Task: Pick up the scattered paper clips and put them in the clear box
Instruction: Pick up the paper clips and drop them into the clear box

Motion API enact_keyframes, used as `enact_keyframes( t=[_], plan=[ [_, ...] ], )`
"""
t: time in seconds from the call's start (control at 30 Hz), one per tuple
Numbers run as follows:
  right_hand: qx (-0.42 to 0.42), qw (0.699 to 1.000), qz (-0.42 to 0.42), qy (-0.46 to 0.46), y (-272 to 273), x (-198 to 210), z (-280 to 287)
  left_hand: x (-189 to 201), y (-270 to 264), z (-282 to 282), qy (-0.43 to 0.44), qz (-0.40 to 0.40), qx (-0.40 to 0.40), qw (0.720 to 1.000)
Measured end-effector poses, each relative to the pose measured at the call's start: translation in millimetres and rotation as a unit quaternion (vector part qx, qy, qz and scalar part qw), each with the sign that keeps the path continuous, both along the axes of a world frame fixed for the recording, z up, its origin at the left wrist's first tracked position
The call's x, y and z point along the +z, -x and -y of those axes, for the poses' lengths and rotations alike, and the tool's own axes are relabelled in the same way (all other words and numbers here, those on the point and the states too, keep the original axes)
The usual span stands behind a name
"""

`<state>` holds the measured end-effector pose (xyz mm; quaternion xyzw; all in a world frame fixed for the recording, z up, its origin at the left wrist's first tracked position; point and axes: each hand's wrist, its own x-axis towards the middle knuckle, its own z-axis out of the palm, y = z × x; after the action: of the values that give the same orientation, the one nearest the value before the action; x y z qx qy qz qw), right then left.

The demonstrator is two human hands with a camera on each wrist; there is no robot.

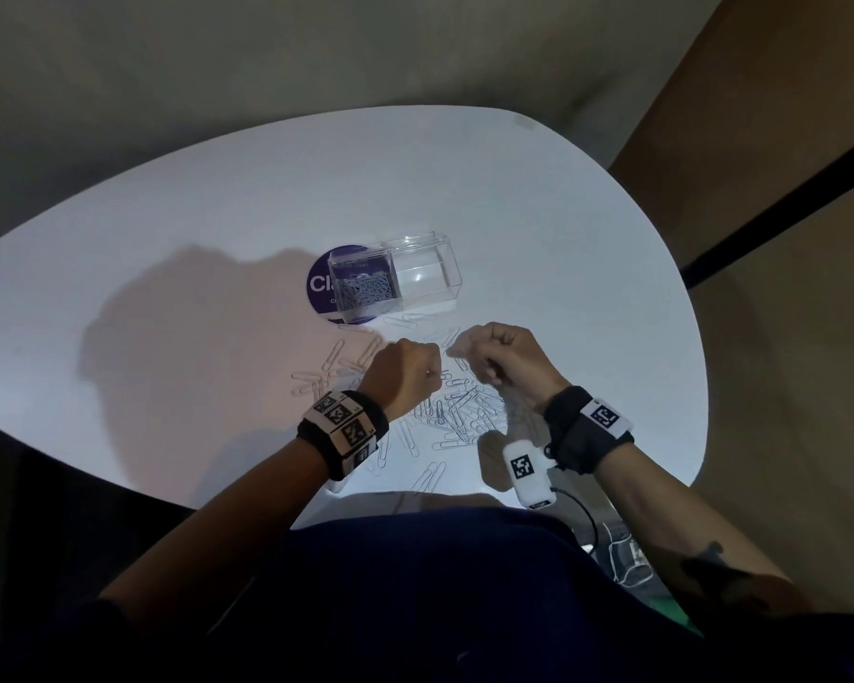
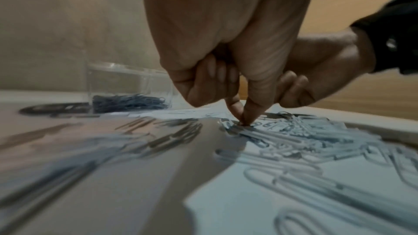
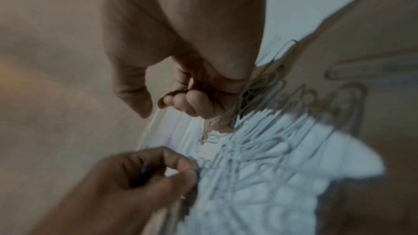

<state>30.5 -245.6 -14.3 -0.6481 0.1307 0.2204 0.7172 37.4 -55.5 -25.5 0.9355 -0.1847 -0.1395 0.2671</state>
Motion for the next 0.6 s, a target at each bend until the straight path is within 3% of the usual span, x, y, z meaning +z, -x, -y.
enact_keyframes(
  t=[0.07, 0.17, 0.23, 0.3, 0.47, 0.6],
  plan=[
    [0.081, 0.982, 0.065, 0.159, 0, -12, 2, 2, -2, -5, 0.063, -0.04, 0.028, 0.997],
    [0.194, 0.901, 0.193, 0.337, -2, -24, 5, 11, -10, -13, 0.148, -0.18, 0.104, 0.967],
    [0.248, 0.855, 0.248, 0.381, -3, -23, 4, 19, -10, -17, 0.255, -0.305, 0.169, 0.902],
    [0.295, 0.818, 0.269, 0.415, -6, -19, 1, 24, -9, -23, 0.336, -0.358, 0.186, 0.851],
    [0.362, 0.747, 0.299, 0.471, -13, -11, -13, 28, -4, -27, 0.393, -0.414, 0.162, 0.805],
    [0.393, 0.747, 0.255, 0.472, -16, -12, -19, 32, -2, -29, 0.412, -0.407, 0.166, 0.798]
  ],
)
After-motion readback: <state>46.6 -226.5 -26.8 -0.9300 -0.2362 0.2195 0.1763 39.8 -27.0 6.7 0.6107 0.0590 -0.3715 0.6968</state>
